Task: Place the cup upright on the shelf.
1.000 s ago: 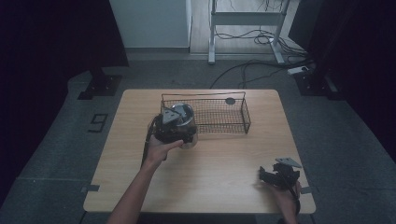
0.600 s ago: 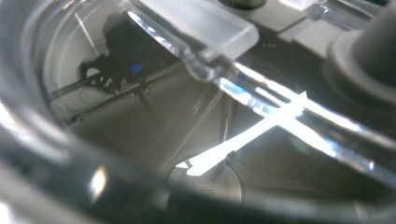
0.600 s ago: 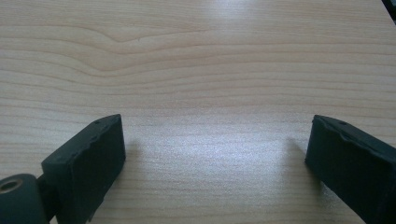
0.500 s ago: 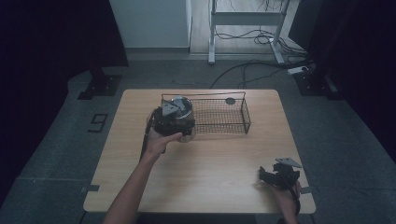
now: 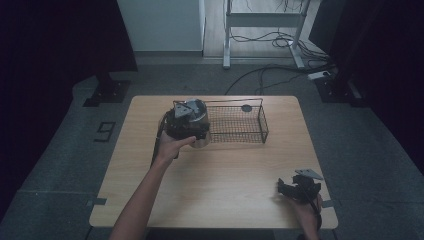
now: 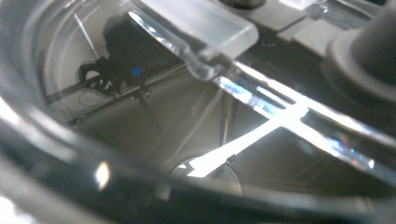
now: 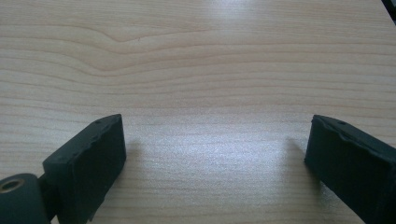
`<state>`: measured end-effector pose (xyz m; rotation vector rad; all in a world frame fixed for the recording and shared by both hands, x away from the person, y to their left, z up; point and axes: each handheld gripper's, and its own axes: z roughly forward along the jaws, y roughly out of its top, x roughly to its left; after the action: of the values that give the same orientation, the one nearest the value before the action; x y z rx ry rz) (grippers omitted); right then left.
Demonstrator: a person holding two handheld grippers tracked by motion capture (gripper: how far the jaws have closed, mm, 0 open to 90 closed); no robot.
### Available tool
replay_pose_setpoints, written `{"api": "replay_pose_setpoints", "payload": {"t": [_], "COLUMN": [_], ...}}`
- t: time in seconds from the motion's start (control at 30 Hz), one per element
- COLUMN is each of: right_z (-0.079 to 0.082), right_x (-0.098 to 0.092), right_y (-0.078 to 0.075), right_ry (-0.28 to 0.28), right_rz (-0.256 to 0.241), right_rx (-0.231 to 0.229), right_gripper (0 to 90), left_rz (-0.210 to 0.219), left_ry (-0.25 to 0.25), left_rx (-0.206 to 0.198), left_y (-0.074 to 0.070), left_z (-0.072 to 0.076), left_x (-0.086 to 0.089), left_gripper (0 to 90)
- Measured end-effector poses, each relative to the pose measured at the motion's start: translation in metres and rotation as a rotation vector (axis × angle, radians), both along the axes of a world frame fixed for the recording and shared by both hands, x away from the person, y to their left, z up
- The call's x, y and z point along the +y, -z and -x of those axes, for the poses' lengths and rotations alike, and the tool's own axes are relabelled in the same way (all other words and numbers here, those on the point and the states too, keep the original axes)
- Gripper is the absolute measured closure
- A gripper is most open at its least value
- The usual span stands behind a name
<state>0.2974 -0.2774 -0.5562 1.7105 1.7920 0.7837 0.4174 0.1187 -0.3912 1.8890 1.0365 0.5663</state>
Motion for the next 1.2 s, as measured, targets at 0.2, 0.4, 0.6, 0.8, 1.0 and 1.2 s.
{"api": "replay_pose_setpoints", "payload": {"t": [0.2,0.4,0.6,0.8,1.0,1.2], "right_z": [0.000,0.000,0.000,0.000,0.000,0.000], "right_x": [0.000,0.000,0.000,0.000,0.000,0.000], "right_y": [0.000,0.000,0.000,0.000,0.000,0.000], "right_ry": [0.000,-0.001,-0.001,-0.001,-0.001,-0.003], "right_rz": [0.000,0.000,0.000,0.000,0.000,0.000], "right_rx": [0.000,0.000,0.000,0.000,0.000,0.000], "right_gripper": [5.1,5.1,5.1,5.1,5.1,5.4], "left_rz": [-0.002,0.003,0.008,0.015,0.010,0.006], "left_ry": [-0.007,-0.015,-0.028,-0.030,-0.034,-0.049], "left_rx": [-0.002,-0.003,0.009,0.022,0.025,0.034], "left_y": [-0.003,-0.005,-0.005,-0.006,-0.004,-0.002], "left_z": [-0.007,-0.016,-0.023,-0.030,-0.036,-0.043], "left_x": [0.000,0.002,0.005,0.006,0.006,0.007], "left_gripper": [4.0,4.0,4.0,4.0,4.0,4.1]}}
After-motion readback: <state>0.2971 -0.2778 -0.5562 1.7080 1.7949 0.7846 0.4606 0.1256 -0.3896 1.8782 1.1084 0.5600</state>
